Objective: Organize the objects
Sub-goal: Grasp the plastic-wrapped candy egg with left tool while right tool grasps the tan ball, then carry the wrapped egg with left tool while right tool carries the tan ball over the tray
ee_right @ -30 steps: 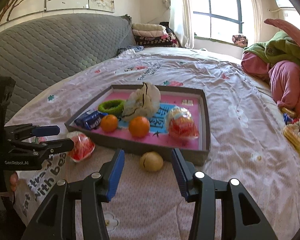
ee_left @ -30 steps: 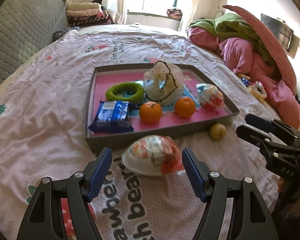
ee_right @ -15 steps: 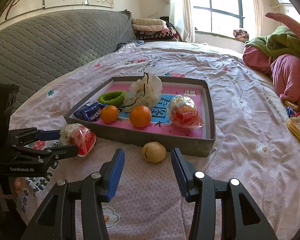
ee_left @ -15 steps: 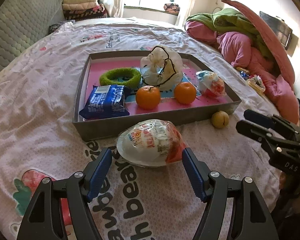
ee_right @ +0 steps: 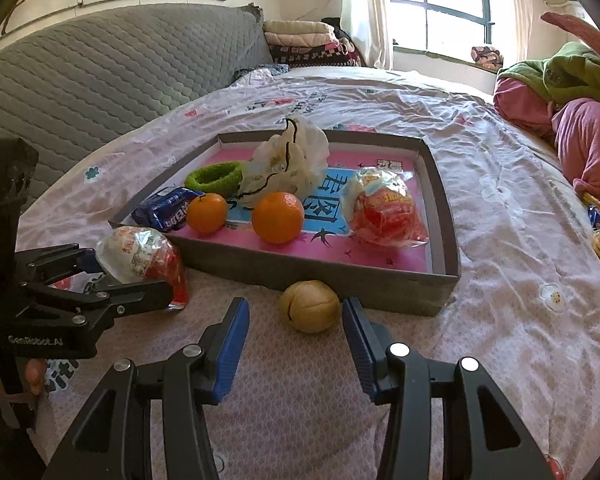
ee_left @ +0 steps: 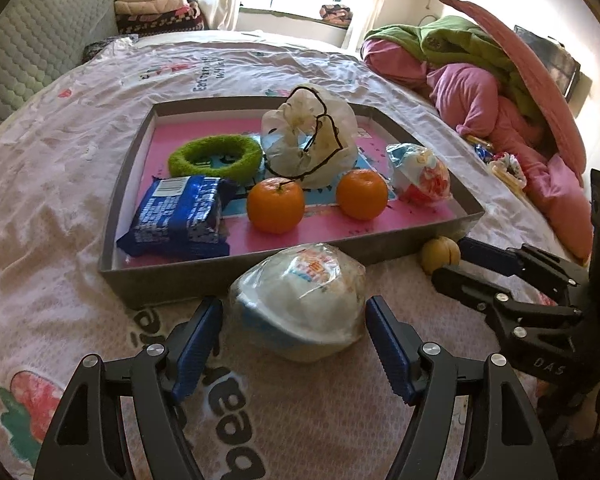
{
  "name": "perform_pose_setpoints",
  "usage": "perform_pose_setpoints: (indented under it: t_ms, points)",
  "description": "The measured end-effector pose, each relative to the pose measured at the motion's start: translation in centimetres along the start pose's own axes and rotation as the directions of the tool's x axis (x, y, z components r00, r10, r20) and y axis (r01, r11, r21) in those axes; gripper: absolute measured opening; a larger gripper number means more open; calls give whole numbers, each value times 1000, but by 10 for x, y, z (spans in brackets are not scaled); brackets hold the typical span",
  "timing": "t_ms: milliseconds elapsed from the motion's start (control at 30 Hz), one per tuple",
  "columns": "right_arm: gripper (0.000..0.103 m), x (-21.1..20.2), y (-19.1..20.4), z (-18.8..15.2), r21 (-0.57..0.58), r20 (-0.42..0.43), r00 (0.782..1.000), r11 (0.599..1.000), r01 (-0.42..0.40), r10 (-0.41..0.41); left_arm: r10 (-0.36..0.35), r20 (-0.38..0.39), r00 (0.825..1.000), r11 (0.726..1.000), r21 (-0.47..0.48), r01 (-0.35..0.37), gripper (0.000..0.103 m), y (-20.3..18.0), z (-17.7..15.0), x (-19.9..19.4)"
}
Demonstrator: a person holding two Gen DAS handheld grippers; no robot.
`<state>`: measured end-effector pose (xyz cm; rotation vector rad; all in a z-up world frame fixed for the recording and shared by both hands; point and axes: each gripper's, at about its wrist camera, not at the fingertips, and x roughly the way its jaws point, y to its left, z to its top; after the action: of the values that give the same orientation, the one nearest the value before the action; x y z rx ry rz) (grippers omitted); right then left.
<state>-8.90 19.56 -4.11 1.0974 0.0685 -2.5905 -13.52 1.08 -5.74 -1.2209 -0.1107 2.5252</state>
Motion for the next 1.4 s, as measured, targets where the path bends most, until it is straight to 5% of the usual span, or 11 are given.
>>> perform_pose_setpoints:
  t_ms: [167, 267, 667, 1400]
  points:
    - [42, 7, -2, 1, 11, -20, 1000, 1000, 9, -8, -18, -5, 1000, 1000, -15, 18, 73, 1, 3, 7]
    - [35, 12, -3, 1, 13, -34, 999, 1000, 12, -12, -28, -3, 1000, 999, -16, 28, 63, 0, 3, 9]
    - [35, -6, 5, 7, -18, 37, 999, 999, -28, 28, -50, 76, 996, 998, 27, 48, 57, -11, 7, -13]
    - [35, -45, 23, 51, -100, 191, 981, 995, -9, 28, 62, 212, 975, 998, 12, -66, 57, 0, 47, -62]
